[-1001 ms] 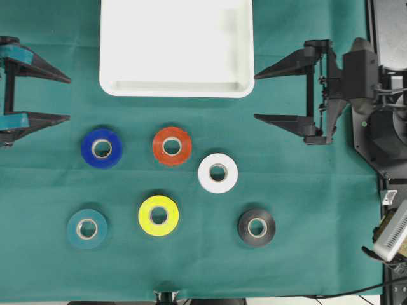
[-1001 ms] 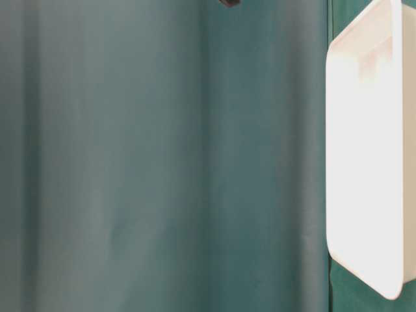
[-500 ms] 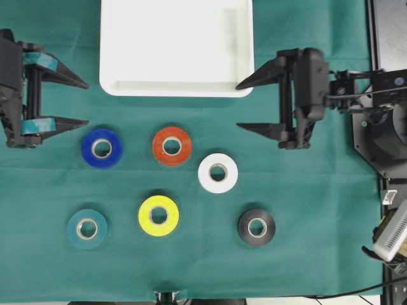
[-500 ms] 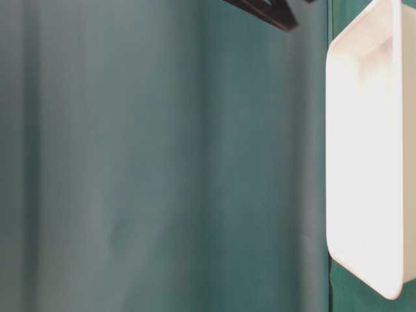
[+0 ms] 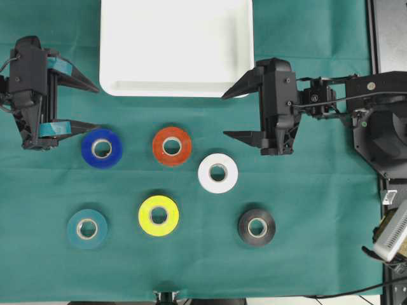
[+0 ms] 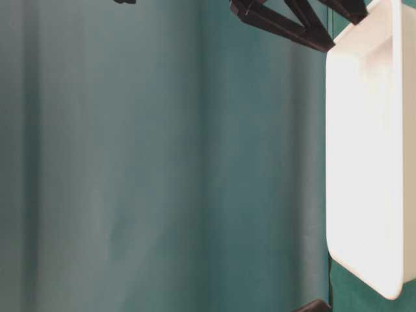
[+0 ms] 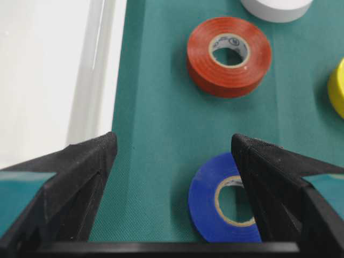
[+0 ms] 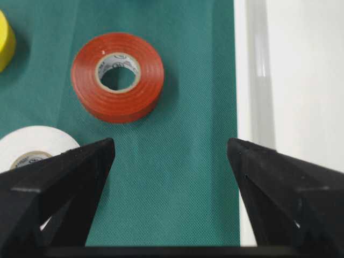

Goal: Put the tape alternately from left to right into the white case.
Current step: 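Lower the right gripper over the white tape roll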

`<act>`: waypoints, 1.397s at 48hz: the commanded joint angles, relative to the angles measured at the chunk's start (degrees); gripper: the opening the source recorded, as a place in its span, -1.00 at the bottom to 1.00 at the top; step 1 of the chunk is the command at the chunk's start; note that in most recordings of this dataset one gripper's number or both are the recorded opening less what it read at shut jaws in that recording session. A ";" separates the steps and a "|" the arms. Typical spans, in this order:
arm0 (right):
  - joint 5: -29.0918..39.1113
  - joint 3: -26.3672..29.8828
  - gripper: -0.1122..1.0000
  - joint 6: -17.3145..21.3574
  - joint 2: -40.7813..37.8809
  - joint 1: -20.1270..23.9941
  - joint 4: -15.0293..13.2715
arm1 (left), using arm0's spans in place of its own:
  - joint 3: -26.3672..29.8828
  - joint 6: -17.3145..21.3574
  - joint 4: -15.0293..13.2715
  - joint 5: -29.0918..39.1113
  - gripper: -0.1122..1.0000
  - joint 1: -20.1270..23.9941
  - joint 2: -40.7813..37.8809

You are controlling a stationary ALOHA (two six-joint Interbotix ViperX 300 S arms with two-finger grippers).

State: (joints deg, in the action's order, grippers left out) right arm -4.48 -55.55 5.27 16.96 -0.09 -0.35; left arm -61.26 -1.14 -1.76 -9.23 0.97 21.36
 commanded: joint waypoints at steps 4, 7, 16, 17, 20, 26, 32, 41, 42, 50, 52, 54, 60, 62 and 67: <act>0.35 1.23 0.66 0.00 0.35 0.26 0.00 | 1.23 0.09 0.00 0.26 0.90 0.18 0.79; 0.70 1.23 0.66 0.00 0.35 0.62 -0.09 | 1.14 0.09 0.00 0.26 0.90 0.18 0.79; 0.79 1.23 0.66 0.18 0.35 3.08 -0.09 | 0.97 0.09 0.00 0.35 0.89 0.18 0.79; 0.79 1.23 0.66 0.18 0.35 3.43 -0.09 | 0.97 0.09 0.00 0.35 0.90 0.18 0.79; 0.79 1.05 0.66 0.18 0.35 4.57 -0.09 | 1.05 0.09 0.00 0.26 0.89 0.18 0.79; 0.79 1.05 0.66 0.18 -0.09 6.94 -0.09 | 1.23 0.18 0.00 0.26 0.89 0.18 0.79; 0.88 1.05 0.66 0.18 -0.26 8.26 -0.09 | 1.23 0.18 0.00 0.26 0.89 0.18 0.79; 1.41 1.41 0.66 0.18 -1.32 8.35 -0.09 | 1.23 0.09 0.00 0.26 0.90 0.09 0.79; 1.49 1.49 0.66 0.18 -1.58 8.35 -0.09 | 1.23 0.18 -0.09 0.26 0.90 0.18 0.79; 2.72 2.90 0.66 0.26 -4.66 8.35 -0.09 | 1.05 0.09 0.00 0.26 0.90 0.18 0.79; 3.16 3.43 0.66 0.26 -5.71 8.35 -0.09 | 0.97 0.18 0.00 0.26 0.90 0.18 0.79; 3.60 4.04 0.66 0.26 -6.77 8.35 -0.09 | 0.97 0.18 0.00 0.26 0.89 0.18 0.79; 5.89 6.68 0.66 0.18 -10.37 8.35 -0.09 | 0.88 0.18 -0.09 0.26 0.90 0.18 0.79; 7.03 7.56 0.66 0.26 -11.51 8.26 -0.09 | 0.88 0.18 0.00 0.26 0.90 0.18 0.70; 9.58 9.49 0.66 0.26 -14.06 8.35 -0.09 | 0.62 0.18 0.00 0.26 0.89 0.18 0.79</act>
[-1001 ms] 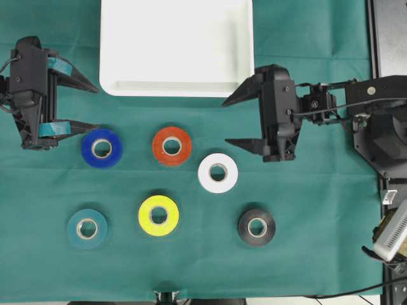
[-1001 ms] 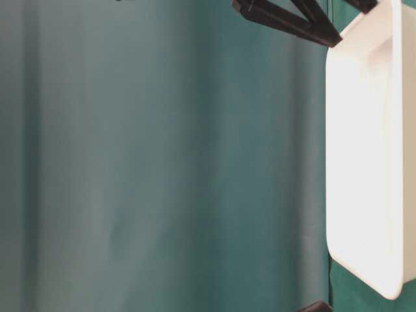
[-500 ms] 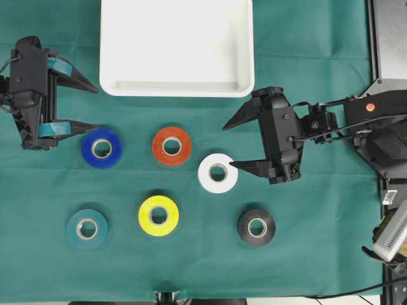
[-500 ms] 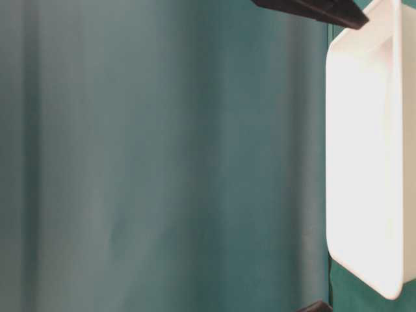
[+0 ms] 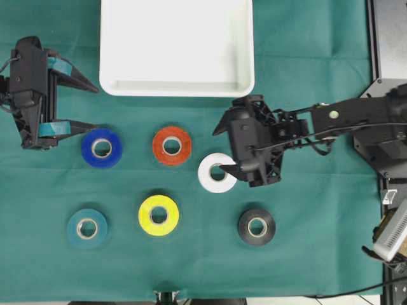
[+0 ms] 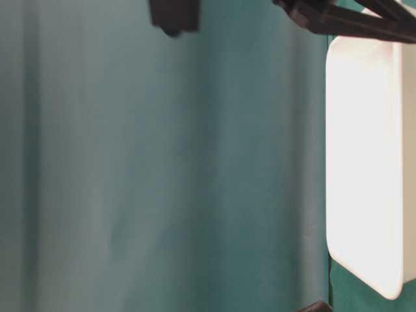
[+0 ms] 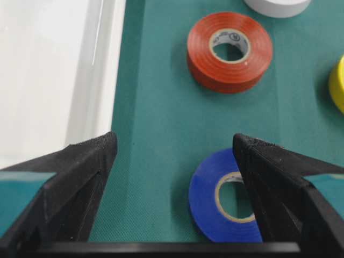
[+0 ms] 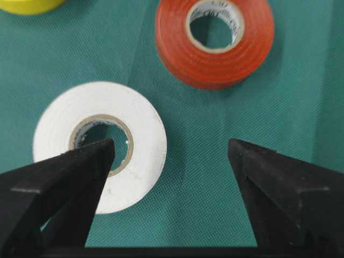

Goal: Put the tape alternately from left to right into the white case.
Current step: 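Lower the right gripper over the white tape roll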

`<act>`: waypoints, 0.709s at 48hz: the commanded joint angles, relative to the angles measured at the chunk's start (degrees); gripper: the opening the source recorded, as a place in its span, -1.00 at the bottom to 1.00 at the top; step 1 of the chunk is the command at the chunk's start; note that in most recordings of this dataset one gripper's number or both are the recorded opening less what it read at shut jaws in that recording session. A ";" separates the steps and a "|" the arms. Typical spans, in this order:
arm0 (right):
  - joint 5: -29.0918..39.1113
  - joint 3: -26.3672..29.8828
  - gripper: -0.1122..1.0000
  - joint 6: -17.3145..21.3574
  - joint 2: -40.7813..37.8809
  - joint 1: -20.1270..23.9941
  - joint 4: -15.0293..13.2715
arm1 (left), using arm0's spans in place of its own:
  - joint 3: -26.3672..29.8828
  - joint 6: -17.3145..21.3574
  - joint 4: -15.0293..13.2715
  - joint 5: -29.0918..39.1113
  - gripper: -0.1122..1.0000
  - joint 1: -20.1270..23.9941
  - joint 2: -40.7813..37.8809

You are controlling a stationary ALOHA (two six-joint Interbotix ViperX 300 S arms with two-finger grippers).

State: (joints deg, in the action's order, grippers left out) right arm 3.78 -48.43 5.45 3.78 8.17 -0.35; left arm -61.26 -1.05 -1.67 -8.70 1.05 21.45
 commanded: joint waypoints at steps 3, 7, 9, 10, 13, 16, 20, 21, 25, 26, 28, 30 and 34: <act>2.55 3.43 0.66 0.09 -2.46 0.09 -0.09 | 0.70 0.09 -0.09 -0.26 0.90 0.09 0.70; 3.16 4.22 0.66 0.09 -3.78 0.09 -0.09 | 0.62 0.09 -0.09 -0.26 0.90 0.09 0.70; 3.34 4.48 0.66 0.09 -4.31 0.09 -0.09 | 0.62 0.09 -0.09 -0.26 0.89 0.09 0.70; 3.34 4.66 0.66 0.09 -4.57 0.09 -0.09 | 0.62 0.09 -0.09 -0.26 0.89 0.09 0.70; 3.34 4.92 0.66 0.09 -5.27 0.00 -0.09 | 0.62 0.09 -0.09 -0.26 0.89 0.09 0.70; 3.34 5.19 0.66 0.44 -6.24 0.09 -0.09 | 0.53 0.09 -0.09 -0.26 0.89 0.09 0.70; 3.16 5.19 0.66 1.32 -7.29 0.00 -0.09 | 0.62 0.09 -0.09 -0.26 0.90 0.09 0.70; 3.16 5.27 0.66 1.49 -7.65 0.09 -0.09 | 0.62 0.09 -0.18 -0.26 0.90 0.09 0.62; 3.16 5.27 0.65 2.20 -8.26 0.00 -0.09 | 0.62 0.09 -0.09 -0.26 0.89 0.09 0.70; 3.16 5.27 0.66 2.37 -8.35 0.00 -0.09 | 0.62 0.09 -0.09 -0.18 0.89 0.09 0.70; 3.16 5.27 0.66 2.55 -8.35 0.00 -0.09 | 0.62 0.09 -0.18 -0.26 0.90 0.00 0.62; 3.16 5.27 0.66 2.72 -8.35 0.09 -0.09 | 0.62 0.09 -0.09 -0.26 0.89 0.09 0.70; 3.16 5.27 0.66 2.72 -8.35 0.09 -0.09 | 0.53 0.09 -0.09 -0.26 0.90 0.09 0.70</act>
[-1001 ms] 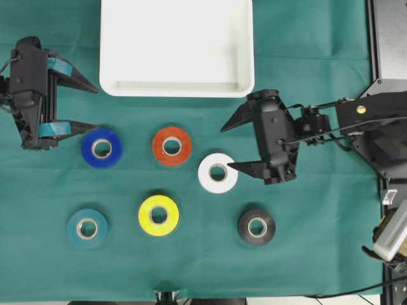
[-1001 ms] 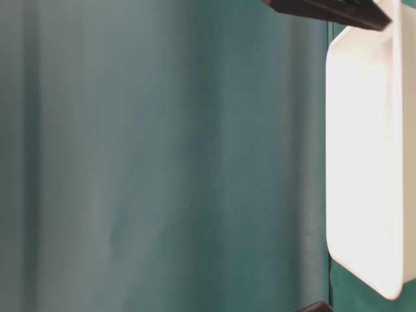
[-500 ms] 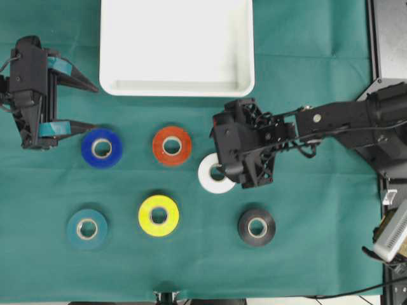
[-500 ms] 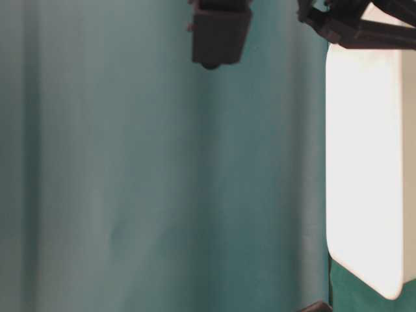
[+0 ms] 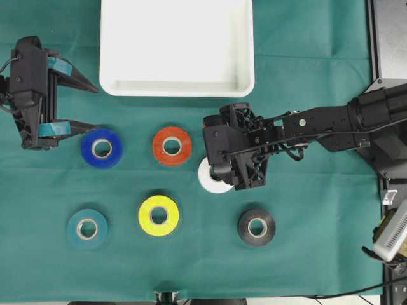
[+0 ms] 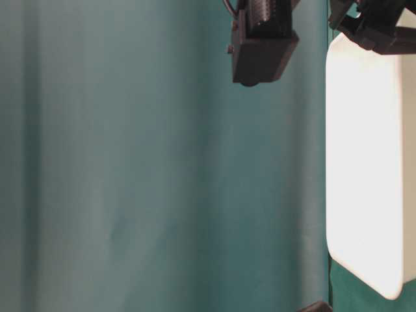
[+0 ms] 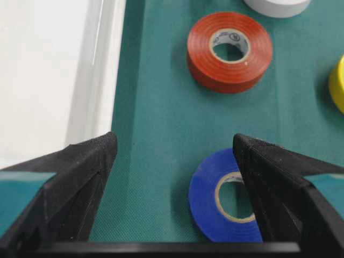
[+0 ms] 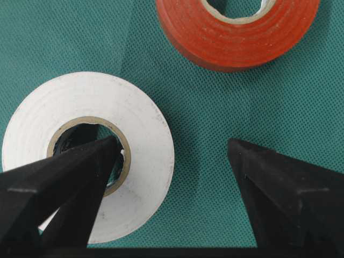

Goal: Put the tape alternately from left to right into the white case.
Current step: 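Lower the right gripper over the white tape roll, then close the right gripper on the white roll's inner rim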

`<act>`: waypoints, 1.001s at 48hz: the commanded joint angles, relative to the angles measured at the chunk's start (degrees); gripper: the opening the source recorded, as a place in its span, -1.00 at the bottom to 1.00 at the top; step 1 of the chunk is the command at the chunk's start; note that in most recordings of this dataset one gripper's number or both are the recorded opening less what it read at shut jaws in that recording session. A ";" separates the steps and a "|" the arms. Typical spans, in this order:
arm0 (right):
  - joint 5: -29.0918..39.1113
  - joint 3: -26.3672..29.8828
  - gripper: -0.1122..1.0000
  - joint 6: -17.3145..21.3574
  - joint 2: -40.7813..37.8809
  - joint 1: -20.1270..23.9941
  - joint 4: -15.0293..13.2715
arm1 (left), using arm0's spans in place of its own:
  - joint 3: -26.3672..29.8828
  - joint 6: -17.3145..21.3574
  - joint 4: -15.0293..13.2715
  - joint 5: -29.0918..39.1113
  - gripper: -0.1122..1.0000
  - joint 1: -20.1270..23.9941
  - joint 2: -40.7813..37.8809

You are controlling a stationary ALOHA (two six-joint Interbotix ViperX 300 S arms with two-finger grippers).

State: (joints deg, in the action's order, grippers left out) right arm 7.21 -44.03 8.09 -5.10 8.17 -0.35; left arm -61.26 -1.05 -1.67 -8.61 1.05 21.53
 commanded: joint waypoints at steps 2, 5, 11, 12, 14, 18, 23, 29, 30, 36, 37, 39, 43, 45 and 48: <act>-0.35 0.88 0.65 0.09 0.53 0.09 -0.09 | 0.62 0.09 -0.09 -0.35 0.89 0.09 0.62; -0.35 1.05 0.65 0.09 0.53 0.09 -0.18 | 0.62 0.09 -0.09 -0.35 0.89 0.09 0.53; -0.35 1.67 0.55 0.09 0.70 0.09 -0.18 | 0.62 0.09 -0.18 -0.35 0.89 0.09 0.62; -0.35 1.85 0.49 0.09 0.79 0.00 -0.26 | 0.62 0.09 -0.09 -0.35 0.89 0.09 0.62; -0.35 2.11 0.33 0.09 0.97 0.09 -0.35 | 0.62 0.09 -0.09 -0.35 0.89 0.09 0.62; -0.35 2.55 -0.10 0.09 1.32 0.09 -0.44 | 0.62 0.09 -0.09 -0.35 0.89 0.09 0.62; -0.18 2.55 -0.57 0.09 1.41 0.09 -0.53 | 0.62 0.09 -0.09 -0.35 0.89 0.09 0.62; -0.09 2.55 -0.77 0.18 1.41 0.09 -0.53 | 0.53 0.09 -0.09 -0.35 0.89 0.09 0.62; -0.09 2.55 -0.77 0.18 1.41 0.09 -0.53 | 0.53 0.09 -0.09 -0.35 0.89 0.09 0.62; -0.09 2.55 -0.77 0.26 1.49 0.09 -0.53 | 0.53 0.09 -0.09 -0.35 0.89 0.09 0.62; -0.09 2.55 -0.77 0.26 1.41 0.09 -0.44 | 0.44 0.09 -0.09 -0.35 0.89 0.09 0.62; -0.09 2.55 -0.77 0.44 1.41 0.09 -0.53 | 0.44 0.09 -0.09 -0.35 0.89 0.09 0.62; -0.09 2.64 -0.77 0.97 1.49 0.09 -0.53 | 0.35 0.09 -0.09 -0.35 0.89 0.09 0.62; 0.00 2.64 -0.77 1.41 1.67 0.09 -0.44 | 0.26 0.09 -0.09 -0.35 0.89 0.09 0.62; 0.35 2.64 -0.77 2.11 2.20 0.09 -0.44 | 0.26 0.09 -0.09 -0.35 0.89 0.09 0.62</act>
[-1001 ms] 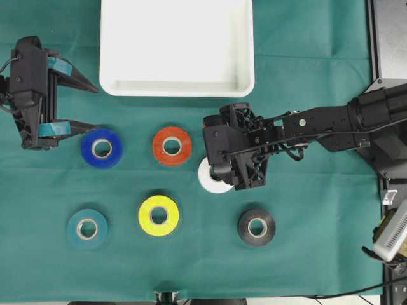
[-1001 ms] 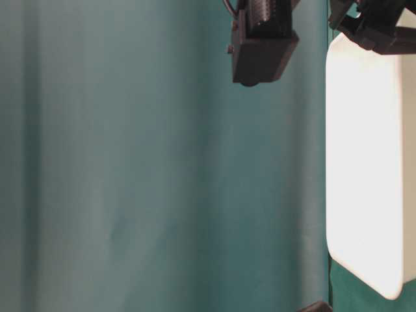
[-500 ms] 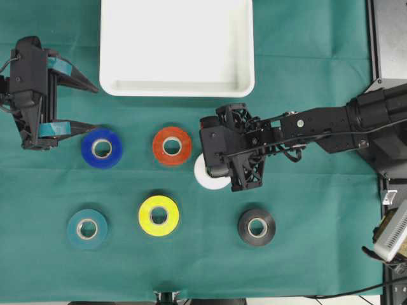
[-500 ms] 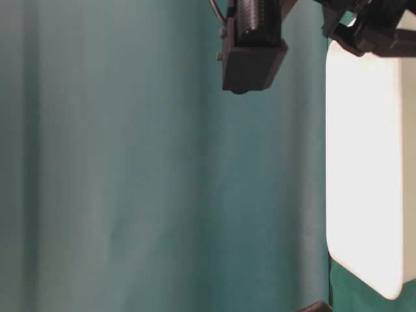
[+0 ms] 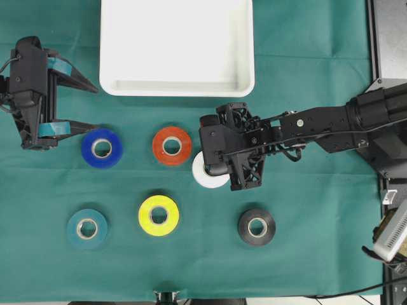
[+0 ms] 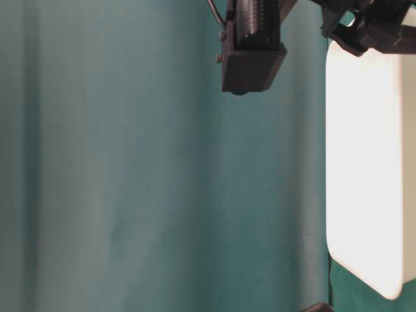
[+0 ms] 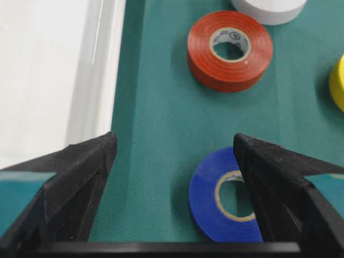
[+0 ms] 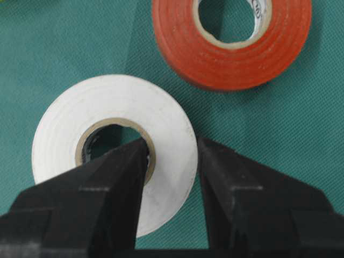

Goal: Put the tape alternately from left to right into the white case.
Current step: 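Close the right gripper on the white roll's inner rim, then lift the white roll and carry it into the white tray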

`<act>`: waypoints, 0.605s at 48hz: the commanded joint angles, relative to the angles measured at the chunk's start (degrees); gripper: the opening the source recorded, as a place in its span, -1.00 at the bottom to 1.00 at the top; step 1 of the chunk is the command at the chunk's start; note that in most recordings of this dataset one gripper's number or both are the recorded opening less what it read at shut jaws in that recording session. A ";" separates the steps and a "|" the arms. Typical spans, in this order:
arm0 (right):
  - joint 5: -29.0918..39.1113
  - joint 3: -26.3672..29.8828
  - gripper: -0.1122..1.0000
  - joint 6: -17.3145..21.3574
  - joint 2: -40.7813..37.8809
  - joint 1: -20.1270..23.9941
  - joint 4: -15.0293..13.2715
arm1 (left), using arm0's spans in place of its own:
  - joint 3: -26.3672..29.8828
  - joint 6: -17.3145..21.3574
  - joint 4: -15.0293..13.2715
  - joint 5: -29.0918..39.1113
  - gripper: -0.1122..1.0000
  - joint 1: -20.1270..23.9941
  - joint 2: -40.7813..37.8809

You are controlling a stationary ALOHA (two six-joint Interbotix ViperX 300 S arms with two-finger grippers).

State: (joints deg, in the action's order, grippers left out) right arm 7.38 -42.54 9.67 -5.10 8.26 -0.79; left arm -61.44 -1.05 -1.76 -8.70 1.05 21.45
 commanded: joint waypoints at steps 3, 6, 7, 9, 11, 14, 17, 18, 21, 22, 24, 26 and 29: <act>0.62 1.14 -0.77 1.23 3.16 0.09 -0.09 | 0.35 0.09 0.00 -0.26 0.89 0.09 0.70; 1.23 1.23 -0.77 2.02 4.39 0.18 -0.09 | 0.35 0.09 0.00 -0.18 0.89 0.09 0.70; 1.41 1.23 -0.77 2.46 4.83 0.18 0.00 | 0.35 0.09 0.00 -0.26 0.89 0.09 0.70; 1.76 1.23 -0.77 3.08 5.80 0.26 -0.09 | 0.35 0.09 0.00 -0.26 0.89 0.09 0.79; 2.20 1.32 -0.77 3.96 6.94 0.44 -0.09 | 0.44 0.09 0.00 -0.26 0.89 0.09 0.79; 2.64 1.23 -0.77 4.83 8.17 0.44 -0.09 | 0.35 0.09 0.00 -0.26 0.89 0.09 0.70; 2.90 1.32 -0.77 5.71 9.23 0.44 -0.09 | 0.35 0.09 0.00 -0.26 0.89 0.09 0.79; 2.99 1.32 -0.77 5.89 9.49 0.44 -0.09 | 0.35 0.09 -0.09 -0.26 0.89 0.09 0.70; 2.72 1.32 -0.77 6.77 9.93 0.44 0.00 | 0.44 0.09 0.00 -0.26 0.89 0.09 0.70; 2.64 1.41 -0.77 7.12 10.02 0.44 0.00 | 0.35 0.09 0.00 -0.18 0.89 0.09 0.70; 2.64 1.58 -0.77 7.82 10.11 0.44 0.00 | 0.44 0.09 0.00 -0.18 0.89 0.09 0.79; 2.81 1.76 -0.77 8.44 10.02 0.44 -0.09 | 0.35 0.09 0.00 -0.26 0.89 0.09 0.79; 2.99 2.20 -0.77 8.79 9.93 0.26 -0.18 | 0.35 0.09 0.00 -0.18 0.89 0.09 0.70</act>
State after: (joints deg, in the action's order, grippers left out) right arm 10.46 -42.19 18.11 3.43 8.53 -0.88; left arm -61.61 -1.05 -1.67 -8.61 1.05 21.45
